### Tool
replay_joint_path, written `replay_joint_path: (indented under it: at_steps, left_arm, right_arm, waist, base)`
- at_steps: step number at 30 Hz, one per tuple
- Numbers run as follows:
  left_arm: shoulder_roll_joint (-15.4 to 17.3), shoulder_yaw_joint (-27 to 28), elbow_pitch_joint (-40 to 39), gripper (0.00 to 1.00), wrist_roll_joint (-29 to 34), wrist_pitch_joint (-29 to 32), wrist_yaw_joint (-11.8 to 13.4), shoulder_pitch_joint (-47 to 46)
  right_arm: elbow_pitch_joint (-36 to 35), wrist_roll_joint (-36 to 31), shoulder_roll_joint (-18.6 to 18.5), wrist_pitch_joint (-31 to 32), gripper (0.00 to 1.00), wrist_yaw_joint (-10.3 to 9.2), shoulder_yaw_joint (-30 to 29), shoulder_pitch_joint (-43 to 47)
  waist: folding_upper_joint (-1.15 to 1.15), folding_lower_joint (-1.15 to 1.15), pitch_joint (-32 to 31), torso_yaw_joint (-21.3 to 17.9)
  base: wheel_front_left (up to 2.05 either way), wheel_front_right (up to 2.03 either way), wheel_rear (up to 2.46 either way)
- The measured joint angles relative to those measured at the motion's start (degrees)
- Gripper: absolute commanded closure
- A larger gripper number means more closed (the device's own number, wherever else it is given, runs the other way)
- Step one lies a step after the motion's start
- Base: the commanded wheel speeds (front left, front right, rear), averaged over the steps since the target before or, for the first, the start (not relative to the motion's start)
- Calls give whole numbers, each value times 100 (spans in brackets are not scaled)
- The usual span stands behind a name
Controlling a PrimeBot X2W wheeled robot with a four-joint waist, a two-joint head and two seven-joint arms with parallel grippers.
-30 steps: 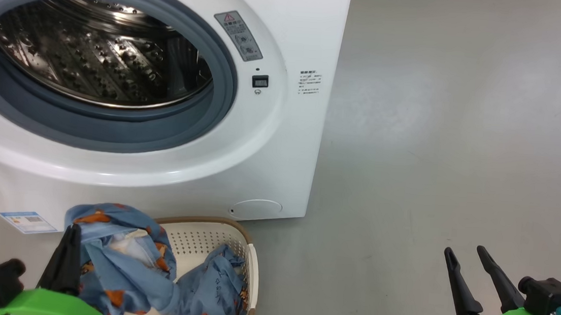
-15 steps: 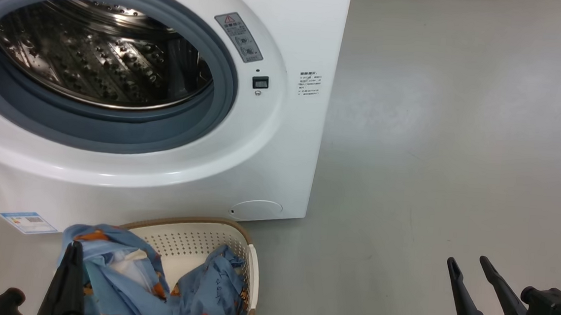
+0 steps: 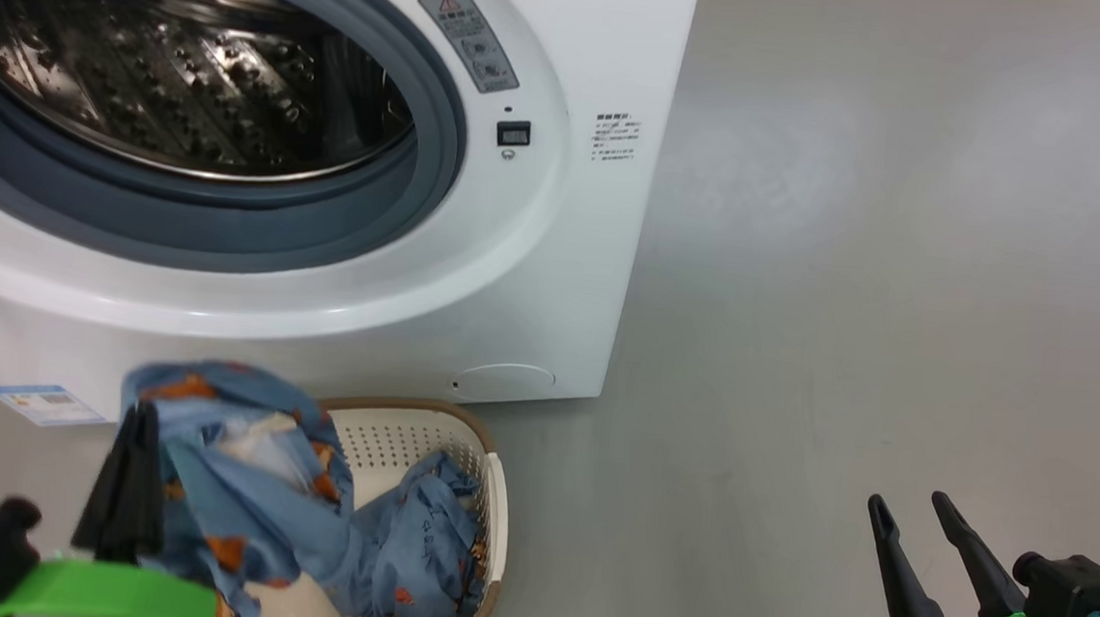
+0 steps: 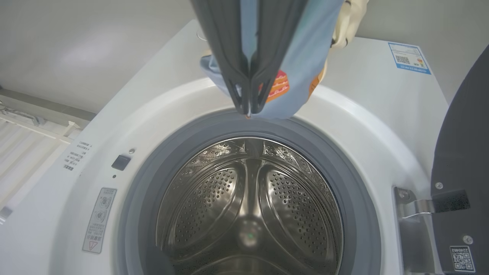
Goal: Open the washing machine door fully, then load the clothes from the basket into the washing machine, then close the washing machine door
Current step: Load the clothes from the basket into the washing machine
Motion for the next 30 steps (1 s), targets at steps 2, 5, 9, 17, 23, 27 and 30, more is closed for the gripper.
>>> replay_joint_path:
  at_steps: [2,5,9,17,23,27,30]
  left_arm:
    - [3,-4,-2,100,0,0,0,-257]
    - [13,2,-4,100,0,0,0,-716]
    - [111,0,-11,100,2,0,0,-1503]
    - [305,-4,406,100,186,-32,0,-3208]
    - [436,-14,1416,100,367,-32,0,-4102]
    - [537,-64,2208,100,434,-32,0,-4635]
    - [582,-94,2777,100,446,-32,0,-5016]
  right_arm:
    - [1,-4,19,0,0,0,18,-46]
    - [0,-11,52,0,0,0,45,-182]
    - [-13,-14,83,0,0,0,124,-366]
    - [-59,-62,131,0,0,0,222,-762]
    - [-75,-62,238,0,0,0,366,-995]
    - [-87,-62,290,0,0,0,402,-1142]
    - [-97,-62,310,0,0,0,448,-1238]
  waist:
    - [0,0,73,16]
    - [0,0,200,43]
    - [0,0,391,77]
    - [0,0,812,75]
    - [0,0,1117,-36]
    - [0,0,1328,-143]
    - [0,0,1476,-235]
  base:
    - [0,0,0]
    - [0,0,0]
    - [0,0,0]
    - [0,0,0]
    - [0,0,0]
    - [0,0,0]
    - [0,0,0]
